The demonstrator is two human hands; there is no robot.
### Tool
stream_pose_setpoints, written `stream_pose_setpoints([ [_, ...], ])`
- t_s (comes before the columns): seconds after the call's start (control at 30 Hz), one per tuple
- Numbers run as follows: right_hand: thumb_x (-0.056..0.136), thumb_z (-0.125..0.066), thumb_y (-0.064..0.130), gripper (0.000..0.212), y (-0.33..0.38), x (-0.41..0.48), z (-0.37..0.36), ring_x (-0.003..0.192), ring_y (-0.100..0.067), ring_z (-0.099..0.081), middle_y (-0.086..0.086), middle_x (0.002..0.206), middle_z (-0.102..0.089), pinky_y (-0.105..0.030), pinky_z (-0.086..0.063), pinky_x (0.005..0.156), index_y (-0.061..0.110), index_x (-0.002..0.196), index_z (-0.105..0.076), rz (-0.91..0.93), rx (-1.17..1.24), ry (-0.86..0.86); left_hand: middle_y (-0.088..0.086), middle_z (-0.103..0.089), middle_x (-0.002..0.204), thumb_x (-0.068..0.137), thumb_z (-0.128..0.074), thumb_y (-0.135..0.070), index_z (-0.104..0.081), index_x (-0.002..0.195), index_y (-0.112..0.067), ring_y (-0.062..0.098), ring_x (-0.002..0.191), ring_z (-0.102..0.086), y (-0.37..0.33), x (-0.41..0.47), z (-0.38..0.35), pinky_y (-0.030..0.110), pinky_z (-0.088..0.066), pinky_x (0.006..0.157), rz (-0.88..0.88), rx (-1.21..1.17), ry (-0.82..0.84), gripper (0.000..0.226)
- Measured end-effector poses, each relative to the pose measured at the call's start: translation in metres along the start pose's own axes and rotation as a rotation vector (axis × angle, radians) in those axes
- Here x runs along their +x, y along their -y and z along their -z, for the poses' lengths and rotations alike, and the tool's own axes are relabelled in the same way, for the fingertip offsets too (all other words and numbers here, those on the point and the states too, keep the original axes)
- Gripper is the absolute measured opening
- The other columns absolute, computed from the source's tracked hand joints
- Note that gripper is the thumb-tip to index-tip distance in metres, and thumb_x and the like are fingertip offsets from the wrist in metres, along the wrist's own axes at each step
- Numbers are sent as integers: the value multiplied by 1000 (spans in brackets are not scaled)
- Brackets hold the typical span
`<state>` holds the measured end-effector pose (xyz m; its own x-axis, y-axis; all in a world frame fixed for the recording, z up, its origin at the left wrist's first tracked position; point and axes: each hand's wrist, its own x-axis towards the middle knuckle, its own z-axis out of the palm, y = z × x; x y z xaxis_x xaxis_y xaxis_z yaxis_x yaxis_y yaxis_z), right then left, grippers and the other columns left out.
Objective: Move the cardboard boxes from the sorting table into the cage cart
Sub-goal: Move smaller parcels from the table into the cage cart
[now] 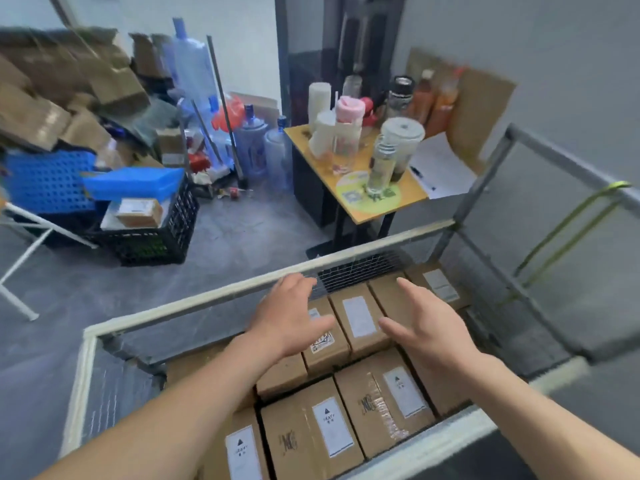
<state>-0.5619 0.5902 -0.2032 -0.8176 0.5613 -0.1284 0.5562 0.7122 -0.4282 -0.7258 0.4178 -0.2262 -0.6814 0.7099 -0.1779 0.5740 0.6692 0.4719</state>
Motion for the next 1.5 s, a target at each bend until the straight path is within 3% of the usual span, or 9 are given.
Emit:
stream_pose_setpoints([
  [0.33,90,-63,57,85,-22,-148,117,146,-15,-36,3,160,-39,-32,-35,115,21,159,-28,-318,-57,-302,-6,-38,154,88,-60,-60,-38,153,-21,13,144,-31,-152,-50,45,36,-37,114,-506,38,14,79],
  [0.67,89,-63,58,85,-52,-346,168,145,-17,-37,1,159,-40,-33,-35,114,17,157,-31,-669,-93,-558,-5,-40,151,86,-61,-63,-41,151,-21,14,142,-35,-292,-162,13,37,-39,112,-915,54,114,79],
  [0.8,90,-63,58,86,-77,-421,172,147,-17,-35,-1,160,-39,-33,-32,117,16,158,-31,-784,-80,-615,-7,-39,152,86,-62,-62,-41,151,-22,13,142,-36,-340,-210,-12,33,-37,110,-1011,53,162,79],
  [1.3,91,-63,57,82,-192,-667,160,142,-21,-42,1,157,-42,-40,-44,109,23,158,-30,-1154,12,-751,-4,-34,158,89,-58,-66,-34,154,-22,17,143,-35,-499,-386,-148,39,-39,113,-1261,149,406,82],
  [1.5,90,-63,57,83,-228,-736,153,143,-21,-41,-1,157,-42,-39,-40,112,21,158,-31,-1254,48,-750,-3,-34,158,90,-58,-65,-33,154,-22,17,143,-36,-538,-436,-187,39,-40,112,-1316,172,472,81],
])
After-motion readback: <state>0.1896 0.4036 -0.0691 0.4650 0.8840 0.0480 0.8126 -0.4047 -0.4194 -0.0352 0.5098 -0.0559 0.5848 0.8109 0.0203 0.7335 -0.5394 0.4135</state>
